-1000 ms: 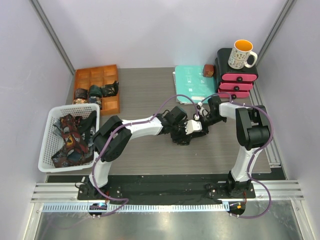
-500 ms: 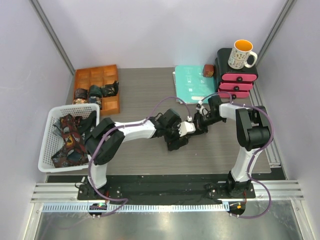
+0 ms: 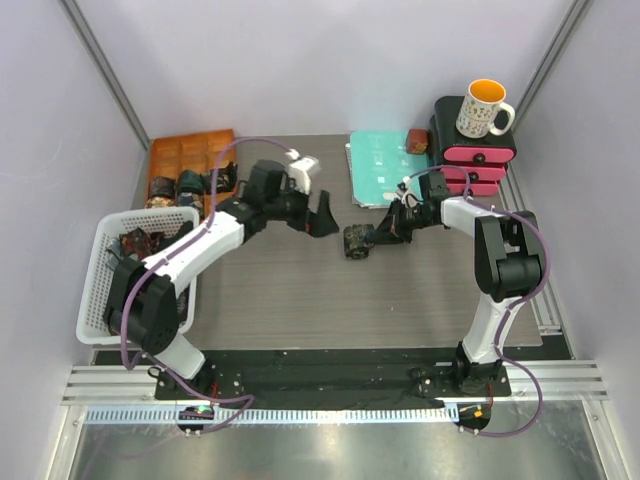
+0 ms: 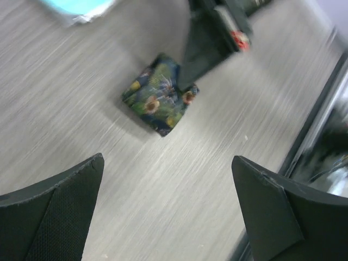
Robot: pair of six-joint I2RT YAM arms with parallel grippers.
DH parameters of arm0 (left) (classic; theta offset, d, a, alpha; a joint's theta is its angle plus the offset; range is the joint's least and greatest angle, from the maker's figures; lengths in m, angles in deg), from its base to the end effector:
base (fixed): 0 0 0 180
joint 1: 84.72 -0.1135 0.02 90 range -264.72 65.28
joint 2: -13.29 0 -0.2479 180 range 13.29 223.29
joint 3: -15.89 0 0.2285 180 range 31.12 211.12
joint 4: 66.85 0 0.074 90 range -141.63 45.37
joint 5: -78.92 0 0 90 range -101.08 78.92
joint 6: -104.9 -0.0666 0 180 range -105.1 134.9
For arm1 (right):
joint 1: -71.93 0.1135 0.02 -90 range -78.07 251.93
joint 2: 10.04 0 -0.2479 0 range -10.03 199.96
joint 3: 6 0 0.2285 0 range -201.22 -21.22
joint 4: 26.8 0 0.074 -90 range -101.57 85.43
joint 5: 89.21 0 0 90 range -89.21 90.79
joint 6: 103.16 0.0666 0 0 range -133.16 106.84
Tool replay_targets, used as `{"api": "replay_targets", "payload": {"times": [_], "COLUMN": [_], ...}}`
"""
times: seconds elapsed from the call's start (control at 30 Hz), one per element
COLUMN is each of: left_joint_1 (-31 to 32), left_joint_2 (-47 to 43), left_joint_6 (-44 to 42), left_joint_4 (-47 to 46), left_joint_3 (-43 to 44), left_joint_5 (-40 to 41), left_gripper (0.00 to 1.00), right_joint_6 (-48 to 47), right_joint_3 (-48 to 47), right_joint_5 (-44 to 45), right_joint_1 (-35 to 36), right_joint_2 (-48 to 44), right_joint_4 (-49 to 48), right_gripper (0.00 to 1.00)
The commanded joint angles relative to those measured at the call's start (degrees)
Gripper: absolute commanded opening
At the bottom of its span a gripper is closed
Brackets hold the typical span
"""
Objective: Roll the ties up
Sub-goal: Pick up the tie at the center of the board, then place the tie in the storage box.
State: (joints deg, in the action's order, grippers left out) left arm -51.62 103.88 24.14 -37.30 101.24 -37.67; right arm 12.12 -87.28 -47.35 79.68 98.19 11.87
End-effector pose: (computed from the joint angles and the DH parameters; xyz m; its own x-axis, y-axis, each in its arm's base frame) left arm 0.2851 -0.2214 0.2643 -0.5996 0.2195 -0.7696 0.7092 0.5913 -0.3839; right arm 0.3402 0.0964 0.1375 -0.9846 0.1536 -0.0836 0.0286 0.6129 0.7897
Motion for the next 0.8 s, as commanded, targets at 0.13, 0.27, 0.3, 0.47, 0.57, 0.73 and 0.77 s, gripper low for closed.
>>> {"api": "replay_targets", "payload": {"times": [0.13,0.27,0.3,0.47,0.57,0.73,0.77], "left_joint_1": [-13.2,-18.5,-19.4,-20.0,-20.0,-19.8,-19.7], "left_joint_2": [-5.2,-3.0,-2.4,-5.0,-6.4,-6.7,-6.6], "left_joint_6": [27.0,31.4,32.2,36.5,40.8,47.2,48.1], "left_joint_4": [-15.4,-14.5,-14.5,-14.1,-19.9,-32.5,-33.4], "left_joint_3": [-7.3,-2.2,-1.1,-2.7,-7.2,-11.6,-11.8], "left_joint_5": [-5.9,-16.9,-19.1,-19.6,-18.5,-18.9,-18.9], "left_gripper": [1.0,1.0,1.0,1.0,1.0,1.0,1.0], "right_joint_6": [15.2,20.5,21.9,33.5,38.5,42.0,42.3], "right_joint_3": [-4.2,-5.2,-5.1,-4.4,-4.8,-6.7,-7.0], "right_joint_5": [-4.7,-5.5,-5.6,-6.5,-6.4,-6.4,-6.2], "right_joint_1": [0.6,1.9,2.1,5.2,6.8,8.5,9.1], "right_joint_2": [-5.9,-7.8,-8.8,-9.7,-9.8,-9.2,-9.2], "right_joint_4": [-13.7,-19.5,-21.1,-34.7,-40.2,-42.7,-43.2], "right_gripper": [0.01,0.01,0.01,0.01,0.01,0.01,0.01]}}
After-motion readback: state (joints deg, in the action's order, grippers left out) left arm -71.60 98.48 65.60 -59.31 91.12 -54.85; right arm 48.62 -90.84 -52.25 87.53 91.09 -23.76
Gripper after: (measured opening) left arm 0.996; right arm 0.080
